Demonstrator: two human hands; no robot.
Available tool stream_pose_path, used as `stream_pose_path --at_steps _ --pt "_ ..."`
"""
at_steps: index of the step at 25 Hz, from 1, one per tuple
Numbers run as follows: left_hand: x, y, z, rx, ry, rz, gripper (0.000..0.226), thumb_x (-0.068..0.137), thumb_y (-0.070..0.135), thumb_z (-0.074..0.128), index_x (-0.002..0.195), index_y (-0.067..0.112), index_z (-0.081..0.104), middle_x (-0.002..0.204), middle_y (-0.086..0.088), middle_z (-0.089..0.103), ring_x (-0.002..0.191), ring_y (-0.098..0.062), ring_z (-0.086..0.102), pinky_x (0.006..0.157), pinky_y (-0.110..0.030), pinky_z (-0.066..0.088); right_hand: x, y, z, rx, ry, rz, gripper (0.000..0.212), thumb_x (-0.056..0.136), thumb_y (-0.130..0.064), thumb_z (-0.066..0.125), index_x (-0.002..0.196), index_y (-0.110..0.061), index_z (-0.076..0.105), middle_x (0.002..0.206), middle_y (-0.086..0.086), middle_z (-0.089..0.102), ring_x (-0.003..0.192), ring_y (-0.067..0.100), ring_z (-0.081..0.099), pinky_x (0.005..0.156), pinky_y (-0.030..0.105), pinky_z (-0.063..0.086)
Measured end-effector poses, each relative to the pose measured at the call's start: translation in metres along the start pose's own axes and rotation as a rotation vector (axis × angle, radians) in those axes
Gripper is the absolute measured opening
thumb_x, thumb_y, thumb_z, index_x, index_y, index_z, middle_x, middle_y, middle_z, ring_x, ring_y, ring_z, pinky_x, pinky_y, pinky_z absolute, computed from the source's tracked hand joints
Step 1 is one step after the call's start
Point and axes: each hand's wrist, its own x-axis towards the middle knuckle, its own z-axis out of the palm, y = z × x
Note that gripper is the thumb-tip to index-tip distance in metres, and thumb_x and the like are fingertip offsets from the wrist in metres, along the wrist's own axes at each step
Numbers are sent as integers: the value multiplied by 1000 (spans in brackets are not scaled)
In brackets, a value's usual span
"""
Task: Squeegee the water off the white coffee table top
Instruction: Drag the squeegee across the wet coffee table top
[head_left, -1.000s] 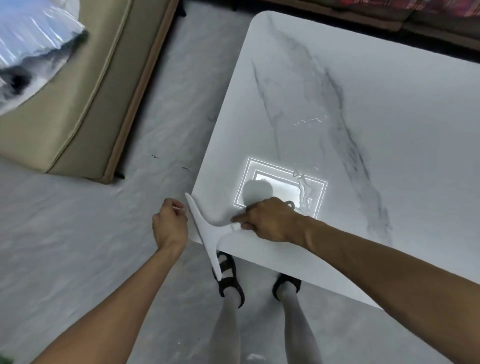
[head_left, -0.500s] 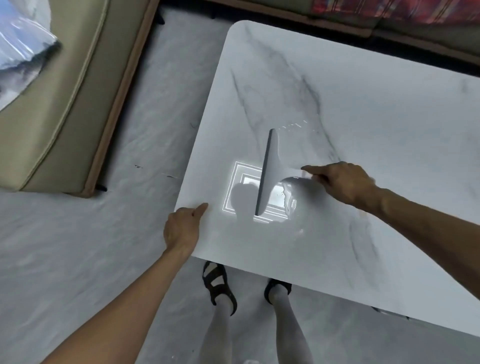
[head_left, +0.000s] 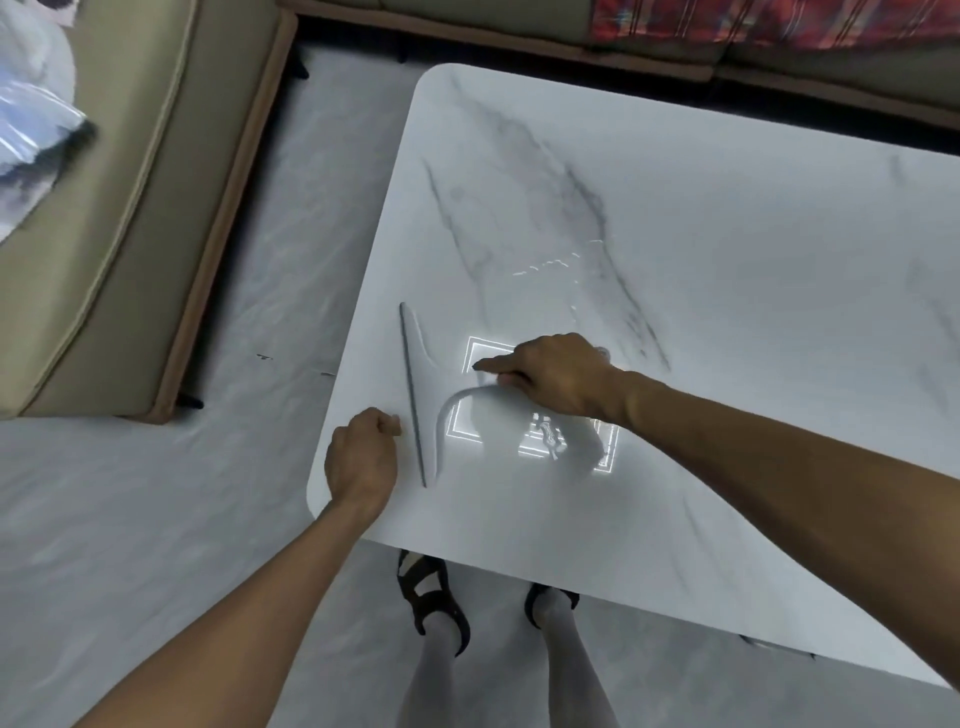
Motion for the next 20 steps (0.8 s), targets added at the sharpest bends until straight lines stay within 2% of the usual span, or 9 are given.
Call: stream_pose_path --at_steps 2,4,6,8,9,11,14,16,20 --pt "5 0 -6 89 65 -23 43 102 31 36 69 14 57 74 -1 58 71 -18 47 65 -30 36 28 -17 4 -33 -24 -82 39 100 -35 36 134 -51 45 110 -3 67 100 25 61 65 29 26" --pt "9 2 -10 136 98 -42 58 101 47 35 57 13 51 65 -5 57 67 -23 50 62 -31 34 46 -23 4 -42 -38 -128 40 100 -31 38 135 -47 46 110 0 67 98 26 61 66 29 26" --pt "14 6 -10 142 103 -40 57 99 46 41 57 11 54 63 -4 59 67 -26 56 55 -29 35 56 -14 -4 -8 -36 -111 39 100 -32 37 136 -46 46 115 2 66 102 28 60 69 31 32" --pt "17 16 -3 133 59 4 27 95 25 48 78 11 64 80 -2 64 82 -27 61 59 -30 44 53 12 -16 23 -15 -18 39 100 -36 36 136 -48 44 122 4 64 108 30 58 79 36 43" --pt "17 23 2 140 13 32 16 90 19 53 99 11 65 99 -2 64 97 -27 60 73 -34 50 46 31 -22 30 -2 47 39 99 -38 35 136 -49 43 123 4 64 109 31 58 84 39 46" --pt "13 39 19 200 -103 131 44 84 15 62 126 11 51 126 -8 52 121 -30 49 99 -39 45 14 73 -32 51 35 195 40 98 -38 34 135 -51 43 122 4 65 108 32 59 87 40 48" --pt "5 64 50 381 -230 234 74 85 16 61 147 11 22 152 -20 18 144 -42 15 119 -44 21 -56 123 -36 93 88 405 40 99 -35 31 135 -49 45 120 0 67 102 31 61 77 35 46" --pt "4 81 65 427 -293 240 86 88 15 56 154 11 1 159 -23 -5 147 -46 -5 122 -48 6 -99 136 -37 59 102 492 39 100 -37 31 134 -48 46 120 -4 67 103 29 62 73 32 43" --pt "21 120 80 515 -267 272 84 93 16 48 154 9 -11 157 -29 -17 143 -54 -12 121 -52 1 -101 160 -64 125 259 564 37 100 -38 33 133 -43 48 110 2 70 99 33 61 79 38 48"
